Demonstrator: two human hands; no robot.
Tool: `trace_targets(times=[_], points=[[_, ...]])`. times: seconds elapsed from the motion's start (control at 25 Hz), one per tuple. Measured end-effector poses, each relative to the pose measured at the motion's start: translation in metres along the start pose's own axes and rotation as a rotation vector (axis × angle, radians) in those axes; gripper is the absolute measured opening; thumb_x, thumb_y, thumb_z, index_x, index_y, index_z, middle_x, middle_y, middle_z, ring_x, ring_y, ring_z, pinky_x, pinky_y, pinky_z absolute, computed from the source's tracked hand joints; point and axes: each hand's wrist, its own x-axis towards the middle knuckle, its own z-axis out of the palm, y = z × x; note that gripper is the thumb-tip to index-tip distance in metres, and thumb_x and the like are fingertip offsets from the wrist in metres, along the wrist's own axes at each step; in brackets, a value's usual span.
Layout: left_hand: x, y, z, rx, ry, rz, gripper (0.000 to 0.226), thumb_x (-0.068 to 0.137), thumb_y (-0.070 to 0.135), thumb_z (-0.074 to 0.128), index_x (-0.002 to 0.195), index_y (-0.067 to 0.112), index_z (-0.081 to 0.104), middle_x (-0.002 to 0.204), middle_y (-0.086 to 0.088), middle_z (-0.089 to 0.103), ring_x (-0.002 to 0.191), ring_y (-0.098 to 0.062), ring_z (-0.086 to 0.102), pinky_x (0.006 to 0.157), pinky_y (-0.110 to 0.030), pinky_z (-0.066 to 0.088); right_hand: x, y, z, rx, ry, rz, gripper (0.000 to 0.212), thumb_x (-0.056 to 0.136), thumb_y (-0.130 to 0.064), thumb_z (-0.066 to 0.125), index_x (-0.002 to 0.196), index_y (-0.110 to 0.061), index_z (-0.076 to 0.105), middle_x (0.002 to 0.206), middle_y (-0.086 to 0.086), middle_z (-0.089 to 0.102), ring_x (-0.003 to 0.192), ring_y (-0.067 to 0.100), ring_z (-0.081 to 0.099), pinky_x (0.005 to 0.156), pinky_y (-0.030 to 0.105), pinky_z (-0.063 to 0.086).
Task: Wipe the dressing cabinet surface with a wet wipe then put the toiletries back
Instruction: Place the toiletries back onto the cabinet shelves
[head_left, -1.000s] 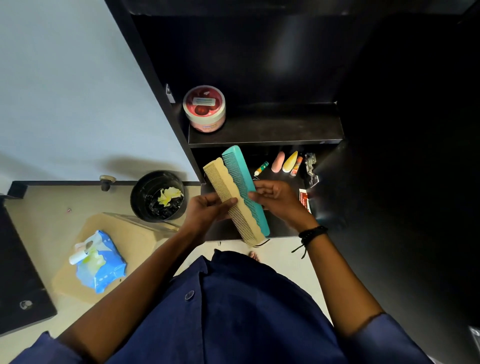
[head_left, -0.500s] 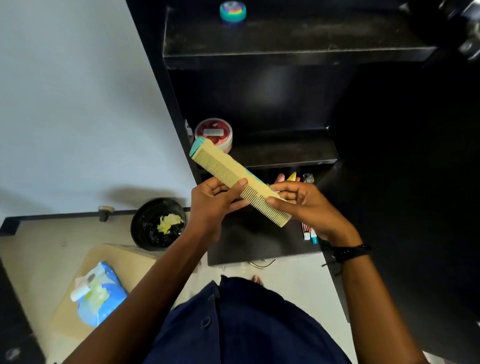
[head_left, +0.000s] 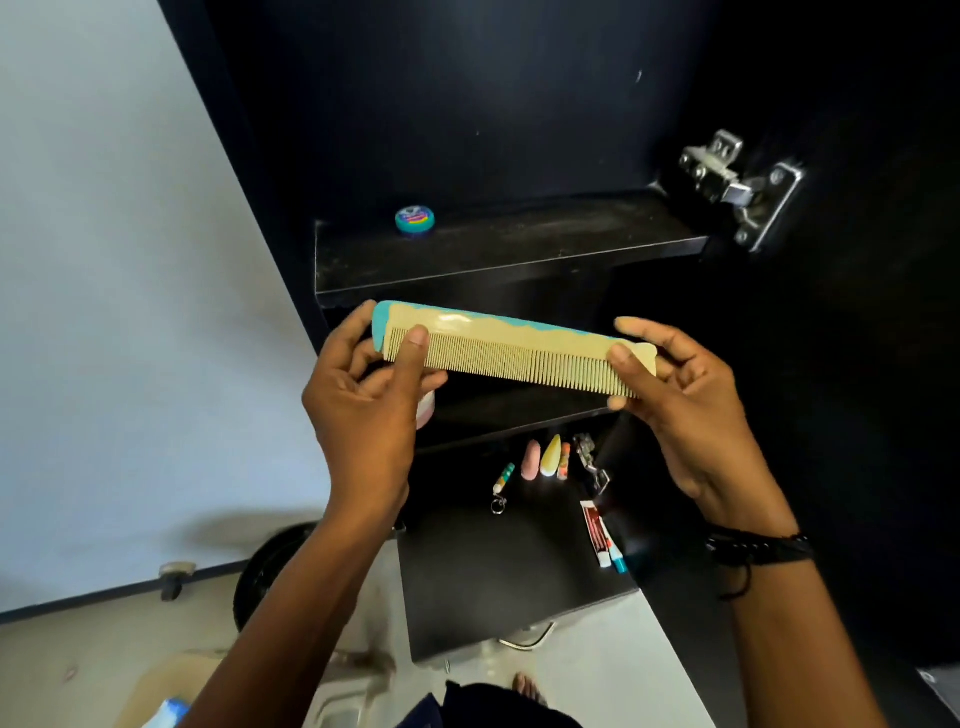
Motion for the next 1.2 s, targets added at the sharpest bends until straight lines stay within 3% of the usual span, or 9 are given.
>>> trace_targets(times=[0.16, 0.28, 0.36, 0.52, 0.68, 0.8, 0.88, 1.0, 1.2], points=[[0.003, 0.021, 0.013, 0.087, -0.015, 0.17, 0.041, 0.084, 0.021, 0.07, 0.123, 0.015, 0.059, 0.098, 0.01, 0.071, 0.079, -0.01, 0.073, 0.064, -0.02, 0.058, 0.01, -0.02, 0.013, 0.092, 0.28, -0.139, 0.042, 0.081, -0.016, 0.074, 0.115, 0.0, 0.057, 0.093, 0.011, 0.074, 0.084, 0.017, 0.073, 0.06, 0.016, 0.054], [0.019, 0.032, 0.021, 0.255, -0.007, 0.274, 0.042, 0.084, 0.027, 0.071, 0.123, 0.017, 0.061, 0.101, 0.014, 0.069, 0.077, -0.005, 0.07, 0.06, -0.015, 0.056, 0.029, -0.034, 0.018, 0.041, 0.29, -0.176, 0.037, 0.084, -0.016, 0.072, 0.115, -0.001, 0.06, 0.098, 0.011, 0.073, 0.086, 0.016, 0.073, 0.065, 0.016, 0.055], [0.036, 0.037, 0.025, 0.417, 0.009, 0.35, 0.04, 0.084, 0.034, 0.07, 0.121, 0.018, 0.064, 0.099, 0.016, 0.067, 0.083, 0.0, 0.068, 0.067, -0.016, 0.057, 0.046, -0.044, 0.018, -0.013, 0.289, -0.199, 0.036, 0.085, -0.013, 0.07, 0.117, -0.001, 0.061, 0.101, 0.009, 0.072, 0.088, 0.014, 0.072, 0.068, 0.016, 0.055], [0.064, 0.045, 0.038, 0.75, -0.044, 0.418, 0.04, 0.086, 0.042, 0.064, 0.115, 0.014, 0.067, 0.101, 0.001, 0.072, 0.088, -0.009, 0.066, 0.068, -0.025, 0.056, 0.078, -0.055, 0.018, -0.272, 0.334, -0.264, 0.044, 0.083, -0.019, 0.073, 0.123, -0.005, 0.061, 0.095, 0.0, 0.072, 0.087, 0.013, 0.071, 0.081, 0.025, 0.057], [0.082, 0.048, 0.052, 0.951, -0.09, 0.409, 0.04, 0.086, 0.045, 0.062, 0.103, 0.009, 0.068, 0.091, -0.007, 0.07, 0.085, -0.023, 0.064, 0.071, -0.039, 0.056, 0.087, -0.061, 0.019, -0.614, 0.353, -0.312, 0.05, 0.085, -0.027, 0.07, 0.126, -0.003, 0.058, 0.114, 0.004, 0.067, 0.094, 0.011, 0.064, 0.094, 0.026, 0.051], [0.093, 0.046, 0.057, 1.055, -0.122, 0.389, 0.041, 0.085, 0.049, 0.061, 0.096, 0.01, 0.067, 0.089, -0.007, 0.067, 0.089, -0.028, 0.062, 0.067, -0.037, 0.05, 0.089, -0.064, 0.017, -0.794, 0.313, -0.405, 0.033, 0.088, -0.028, 0.065, 0.112, -0.006, 0.067, 0.092, 0.003, 0.067, 0.083, 0.016, 0.061, 0.086, 0.03, 0.051], [0.093, 0.045, 0.061, 1.116, -0.127, 0.389, 0.042, 0.087, 0.049, 0.059, 0.1, 0.01, 0.066, 0.096, -0.009, 0.066, 0.095, -0.031, 0.061, 0.067, -0.035, 0.046, 0.092, -0.061, 0.018, -0.898, 0.284, -0.436, 0.03, 0.089, -0.031, 0.063, 0.106, -0.007, 0.069, 0.091, 0.007, 0.07, 0.091, 0.023, 0.064, 0.088, 0.036, 0.051], [0.089, 0.042, 0.064, 1.17, -0.185, 0.446, 0.044, 0.09, 0.05, 0.053, 0.11, 0.013, 0.066, 0.106, -0.01, 0.061, 0.096, -0.031, 0.059, 0.067, -0.034, 0.045, 0.097, -0.054, 0.018, -0.988, 0.268, -0.463, 0.041, 0.087, -0.039, 0.064, 0.115, -0.009, 0.066, 0.112, 0.007, 0.069, 0.111, 0.027, 0.06, 0.096, 0.04, 0.047], [0.09, 0.036, 0.059, 1.187, -0.221, 0.51, 0.044, 0.09, 0.046, 0.056, 0.127, 0.022, 0.057, 0.117, -0.006, 0.057, 0.101, -0.027, 0.059, 0.069, -0.032, 0.043, 0.1, -0.046, 0.017, -0.972, 0.32, -0.575, 0.026, 0.084, -0.032, 0.07, 0.103, -0.015, 0.071, 0.115, 0.002, 0.063, 0.111, 0.018, 0.057, 0.093, 0.026, 0.043]])
